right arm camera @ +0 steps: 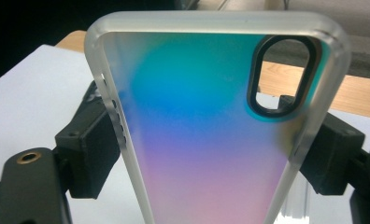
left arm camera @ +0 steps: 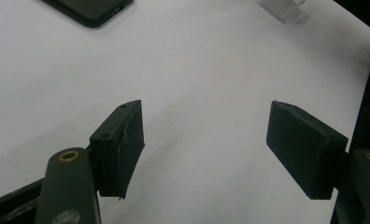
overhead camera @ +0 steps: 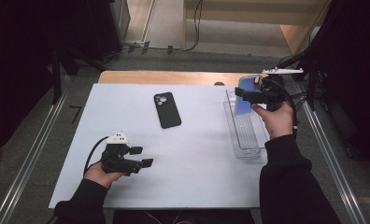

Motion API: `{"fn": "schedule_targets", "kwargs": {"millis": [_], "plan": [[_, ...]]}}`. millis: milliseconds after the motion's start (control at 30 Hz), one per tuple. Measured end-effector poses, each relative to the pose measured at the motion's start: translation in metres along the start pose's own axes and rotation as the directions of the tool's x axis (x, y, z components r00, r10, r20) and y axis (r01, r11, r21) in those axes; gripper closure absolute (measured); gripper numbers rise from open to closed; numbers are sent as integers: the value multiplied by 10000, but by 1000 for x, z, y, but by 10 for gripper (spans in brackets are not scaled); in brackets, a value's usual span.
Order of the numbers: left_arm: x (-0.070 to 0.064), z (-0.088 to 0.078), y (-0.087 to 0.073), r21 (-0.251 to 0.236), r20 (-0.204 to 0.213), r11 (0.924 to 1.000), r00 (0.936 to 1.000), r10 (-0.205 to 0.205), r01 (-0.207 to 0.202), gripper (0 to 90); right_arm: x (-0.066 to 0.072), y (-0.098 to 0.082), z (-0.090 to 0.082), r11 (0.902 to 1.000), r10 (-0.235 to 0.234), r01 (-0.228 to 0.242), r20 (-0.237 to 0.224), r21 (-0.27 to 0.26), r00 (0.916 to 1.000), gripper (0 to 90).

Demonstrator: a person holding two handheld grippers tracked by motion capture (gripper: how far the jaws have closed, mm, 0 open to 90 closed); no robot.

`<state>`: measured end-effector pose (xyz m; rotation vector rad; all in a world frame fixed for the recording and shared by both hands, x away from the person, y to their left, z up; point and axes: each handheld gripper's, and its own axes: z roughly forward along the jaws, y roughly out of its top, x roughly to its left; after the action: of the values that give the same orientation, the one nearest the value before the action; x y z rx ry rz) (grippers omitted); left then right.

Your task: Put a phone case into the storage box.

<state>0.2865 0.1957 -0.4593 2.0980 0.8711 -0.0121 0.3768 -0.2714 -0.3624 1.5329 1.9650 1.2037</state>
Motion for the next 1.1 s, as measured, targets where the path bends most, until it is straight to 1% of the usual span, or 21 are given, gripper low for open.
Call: {"fn": "schedule_targets", "kwargs": {"millis": [100,167,233,300,433,500,567,633,800,833,900,1000,1100], "plan": [[1,0,0,-43,-12,10000,10000,-6,6,283,-6,1,8,9999,134,-136,179,72,9997,154],[1,-1,0,-109,32,9999,9999,-111,111,283,-9,-1,15,9993,269,-277,309,243,9992,154],[1,-1,0,-138,25,9998,9999,-116,117,283,-11,-3,21,9991,238,-256,493,352,9985,154],[1,-1,0,-118,23,9999,9999,-101,102,283,-15,-4,25,9987,332,-357,654,373,9973,154],[1,0,0,-101,26,9999,9999,-105,105,283,-25,-4,36,9970,729,-742,560,224,9958,154],[2,-1,0,-123,66,9999,9999,-120,121,283,-29,-4,43,9962,819,-833,572,238,9950,154],[2,0,0,-81,75,9999,9999,-90,91,283,-30,-3,49,9969,722,-744,736,273,9947,154],[2,0,0,-62,83,10000,9999,-67,68,283,-32,-2,56,9975,519,-562,951,427,9941,153],[1,0,0,-41,97,10000,9999,-64,64,283,-35,4,69,9968,587,-644,1113,482,9921,153],[1,0,0,-42,78,10000,10000,-56,56,283,-36,5,72,9971,471,-539,1193,546,9917,153],[1,0,0,-20,101,10000,9999,-51,51,283,-37,6,78,9962,527,-611,1275,625,9904,153],[0,1,0,-8,129,10000,9999,-5,5,283,-41,6,86,9943,775,-862,1286,633,9887,153],[0,2,0,-32,167,10000,9999,-13,13,283,-44,3,95,9938,777,-884,1483,669,9859,153]]}}
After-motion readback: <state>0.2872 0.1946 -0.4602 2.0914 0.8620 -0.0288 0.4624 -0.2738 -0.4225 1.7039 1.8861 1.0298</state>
